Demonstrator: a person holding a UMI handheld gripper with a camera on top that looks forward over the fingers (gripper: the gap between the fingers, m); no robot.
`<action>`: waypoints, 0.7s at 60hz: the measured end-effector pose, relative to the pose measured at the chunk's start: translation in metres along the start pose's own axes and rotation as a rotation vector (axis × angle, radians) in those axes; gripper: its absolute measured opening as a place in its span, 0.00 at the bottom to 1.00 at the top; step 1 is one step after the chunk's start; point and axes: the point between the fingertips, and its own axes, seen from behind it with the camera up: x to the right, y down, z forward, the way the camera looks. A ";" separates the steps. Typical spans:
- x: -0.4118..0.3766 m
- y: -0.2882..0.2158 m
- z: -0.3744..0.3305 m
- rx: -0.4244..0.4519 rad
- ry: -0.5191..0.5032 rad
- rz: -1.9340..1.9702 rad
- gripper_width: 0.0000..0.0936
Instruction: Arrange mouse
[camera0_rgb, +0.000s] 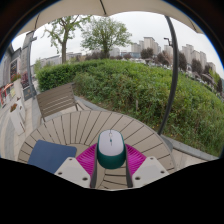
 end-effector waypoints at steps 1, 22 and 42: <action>-0.013 -0.005 -0.002 0.002 -0.015 0.000 0.44; -0.247 0.062 0.013 -0.097 -0.134 -0.053 0.44; -0.261 0.125 0.030 -0.182 0.025 -0.011 0.62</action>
